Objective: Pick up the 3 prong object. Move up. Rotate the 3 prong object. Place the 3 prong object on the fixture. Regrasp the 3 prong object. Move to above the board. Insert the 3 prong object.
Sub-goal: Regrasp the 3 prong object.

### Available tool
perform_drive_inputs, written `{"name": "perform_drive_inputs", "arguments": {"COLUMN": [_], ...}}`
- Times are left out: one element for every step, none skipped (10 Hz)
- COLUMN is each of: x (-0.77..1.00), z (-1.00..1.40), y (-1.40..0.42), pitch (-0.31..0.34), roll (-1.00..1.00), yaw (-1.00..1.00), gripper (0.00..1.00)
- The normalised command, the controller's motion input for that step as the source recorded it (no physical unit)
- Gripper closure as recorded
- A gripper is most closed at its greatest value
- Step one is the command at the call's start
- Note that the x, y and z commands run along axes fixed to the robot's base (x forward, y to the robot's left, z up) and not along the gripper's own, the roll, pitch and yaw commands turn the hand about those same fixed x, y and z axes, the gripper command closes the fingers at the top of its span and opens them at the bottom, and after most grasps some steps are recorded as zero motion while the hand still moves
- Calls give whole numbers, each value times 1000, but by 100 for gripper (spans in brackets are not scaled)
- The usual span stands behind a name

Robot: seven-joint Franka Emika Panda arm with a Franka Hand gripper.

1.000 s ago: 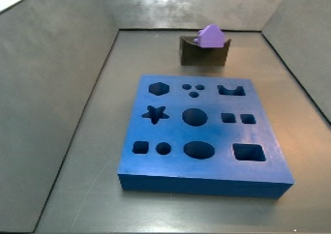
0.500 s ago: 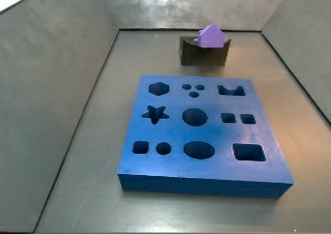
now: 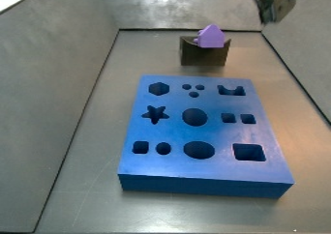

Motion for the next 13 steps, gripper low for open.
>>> {"name": "perform_drive_inputs", "arguments": {"x": [244,273,289,322,362,397,439,424,406,388,366,351,331], "z": [-1000,-1000,-1000,-1000,-1000,-1000,-981,-835,-691,-554,-378,-249,-125], "y": [7,-5,-11,-21,-32,-42,-50,-53,-52,-50,-47,-46,-48], "pitch": [88,61,52,33,21,18,15,16,17,22,30,36,45], "roll": [131,135,135,142,147,149,150,151,153,155,154,154,152], "yaw": [164,165,166,153,140,127,114,104,95,87,81,79,81], "gripper": [0,0,0,0,0,0,0,0,0,0,0,0,0]}}
